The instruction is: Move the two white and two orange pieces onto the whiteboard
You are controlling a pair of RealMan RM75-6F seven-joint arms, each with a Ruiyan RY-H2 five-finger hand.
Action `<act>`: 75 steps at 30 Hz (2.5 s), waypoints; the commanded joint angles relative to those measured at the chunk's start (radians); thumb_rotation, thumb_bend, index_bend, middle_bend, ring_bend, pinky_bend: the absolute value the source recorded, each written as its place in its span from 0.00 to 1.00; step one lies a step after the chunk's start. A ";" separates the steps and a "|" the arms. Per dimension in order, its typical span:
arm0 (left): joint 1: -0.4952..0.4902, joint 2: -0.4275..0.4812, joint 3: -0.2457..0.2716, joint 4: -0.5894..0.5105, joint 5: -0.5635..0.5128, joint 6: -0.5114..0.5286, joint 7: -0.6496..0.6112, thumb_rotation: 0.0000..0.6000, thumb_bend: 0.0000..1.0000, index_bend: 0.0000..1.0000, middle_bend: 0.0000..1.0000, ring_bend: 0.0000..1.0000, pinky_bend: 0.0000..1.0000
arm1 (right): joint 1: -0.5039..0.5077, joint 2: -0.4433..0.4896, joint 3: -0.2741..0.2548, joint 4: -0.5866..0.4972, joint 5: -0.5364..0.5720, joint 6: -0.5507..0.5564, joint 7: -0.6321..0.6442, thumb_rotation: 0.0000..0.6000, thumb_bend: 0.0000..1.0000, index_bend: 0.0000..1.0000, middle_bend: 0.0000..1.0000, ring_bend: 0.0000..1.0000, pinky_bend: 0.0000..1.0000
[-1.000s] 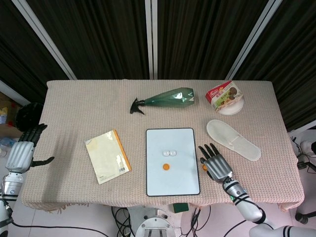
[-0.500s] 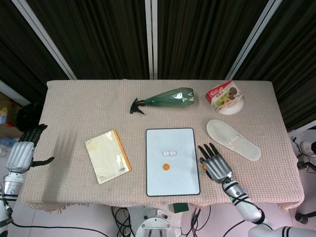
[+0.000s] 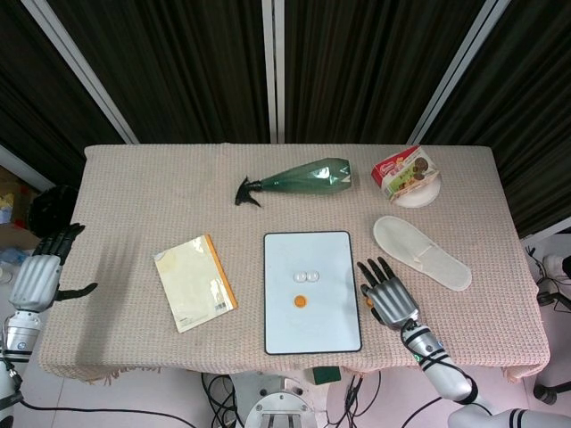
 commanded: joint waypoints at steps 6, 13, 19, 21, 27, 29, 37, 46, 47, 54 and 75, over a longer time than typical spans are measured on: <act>0.002 0.000 0.000 0.006 -0.001 0.002 -0.007 0.98 0.07 0.09 0.08 0.08 0.13 | 0.018 0.025 0.024 -0.049 -0.035 0.015 -0.015 1.00 0.33 0.52 0.03 0.00 0.00; 0.007 -0.002 0.000 0.017 -0.001 0.010 -0.021 0.99 0.07 0.09 0.08 0.08 0.13 | 0.083 0.018 0.052 -0.096 -0.039 -0.057 -0.071 1.00 0.33 0.54 0.03 0.00 0.00; 0.008 -0.003 0.000 0.025 0.001 0.011 -0.031 0.98 0.07 0.09 0.08 0.08 0.13 | 0.139 -0.034 0.073 -0.103 -0.016 -0.118 -0.136 1.00 0.33 0.57 0.03 0.00 0.00; 0.008 -0.003 -0.002 0.027 0.000 0.014 -0.035 0.99 0.07 0.09 0.08 0.08 0.13 | 0.157 -0.055 0.082 -0.097 0.005 -0.138 -0.157 1.00 0.33 0.57 0.03 0.00 0.00; 0.007 -0.004 -0.003 0.034 0.000 0.013 -0.043 0.98 0.07 0.09 0.08 0.08 0.13 | 0.181 -0.094 0.083 -0.076 0.036 -0.149 -0.205 1.00 0.33 0.58 0.03 0.00 0.00; 0.006 -0.006 -0.003 0.039 -0.001 0.009 -0.047 0.99 0.07 0.08 0.08 0.08 0.13 | 0.185 -0.102 0.077 -0.071 0.046 -0.152 -0.213 1.00 0.33 0.58 0.03 0.00 0.00; 0.007 -0.007 -0.001 0.042 0.007 0.016 -0.049 0.99 0.07 0.09 0.08 0.08 0.13 | 0.191 -0.125 0.061 -0.056 0.062 -0.141 -0.232 1.00 0.33 0.59 0.02 0.00 0.00; 0.005 -0.009 0.001 0.046 0.009 0.015 -0.047 0.99 0.07 0.09 0.08 0.08 0.13 | 0.193 -0.144 0.052 -0.038 0.053 -0.120 -0.223 1.00 0.33 0.59 0.02 0.00 0.00; 0.006 -0.009 0.001 0.045 0.009 0.016 -0.046 0.99 0.07 0.09 0.08 0.08 0.13 | 0.195 -0.145 0.051 -0.037 0.054 -0.121 -0.224 1.00 0.33 0.59 0.02 0.00 0.00; 0.001 -0.008 -0.001 0.039 0.012 0.015 -0.040 0.99 0.07 0.08 0.08 0.08 0.13 | 0.204 -0.151 0.051 -0.031 0.062 -0.121 -0.226 1.00 0.33 0.59 0.02 0.00 0.00; 0.002 -0.010 0.001 0.049 0.005 0.006 -0.047 0.98 0.06 0.08 0.08 0.08 0.13 | 0.235 -0.186 0.060 -0.013 0.091 -0.126 -0.234 1.00 0.33 0.59 0.02 0.00 0.00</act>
